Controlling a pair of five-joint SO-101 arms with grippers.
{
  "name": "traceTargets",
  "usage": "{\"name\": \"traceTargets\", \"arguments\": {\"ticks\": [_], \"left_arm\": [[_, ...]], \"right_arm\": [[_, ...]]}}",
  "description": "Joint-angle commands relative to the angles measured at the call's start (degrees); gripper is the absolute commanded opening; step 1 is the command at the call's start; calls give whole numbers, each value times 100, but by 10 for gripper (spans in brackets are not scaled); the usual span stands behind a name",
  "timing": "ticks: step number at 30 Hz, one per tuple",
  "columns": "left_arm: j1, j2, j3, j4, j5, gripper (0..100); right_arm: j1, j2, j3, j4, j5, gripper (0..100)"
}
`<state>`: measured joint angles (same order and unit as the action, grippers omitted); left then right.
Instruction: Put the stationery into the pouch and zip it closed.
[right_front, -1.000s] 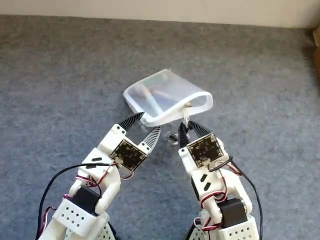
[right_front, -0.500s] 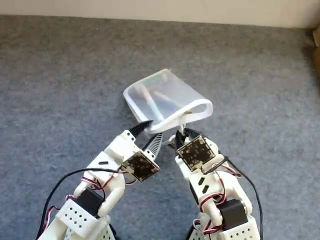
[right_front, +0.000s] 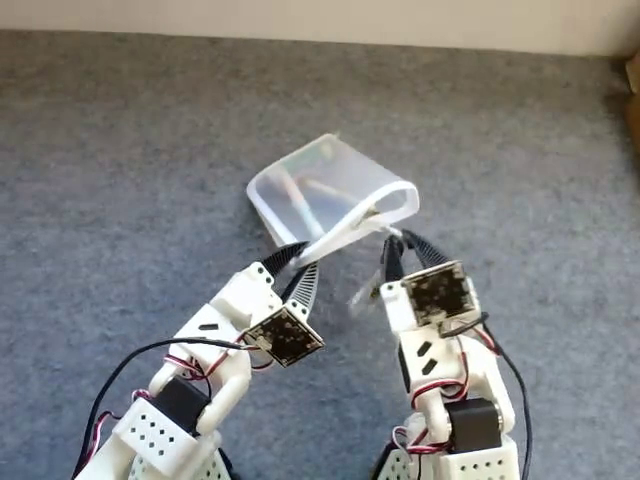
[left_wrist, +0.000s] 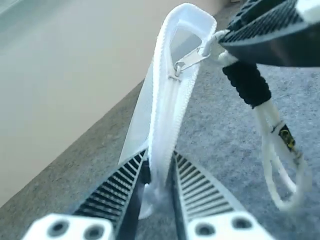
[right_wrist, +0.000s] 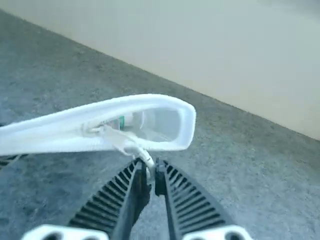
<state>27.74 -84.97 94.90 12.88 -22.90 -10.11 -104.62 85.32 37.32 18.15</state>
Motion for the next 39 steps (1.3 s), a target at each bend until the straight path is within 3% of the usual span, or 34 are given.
{"name": "traceTargets", "arguments": {"ticks": [1,12,21,39], "left_arm": [[-189,-224,-92,-79,-9,5],[-418,-224,-101,-79,0,5],[-532,-224,-101,-79,0,5],[-1095,-233,-418,-70,18,6]], "right_arm": [[347,-75,-321,-338,-264,5],[848,-75,-268,-796,-563,5],[1393,-75,338,-1903,-563,5],[1613,-75,330,-1912,-571,5]]}}
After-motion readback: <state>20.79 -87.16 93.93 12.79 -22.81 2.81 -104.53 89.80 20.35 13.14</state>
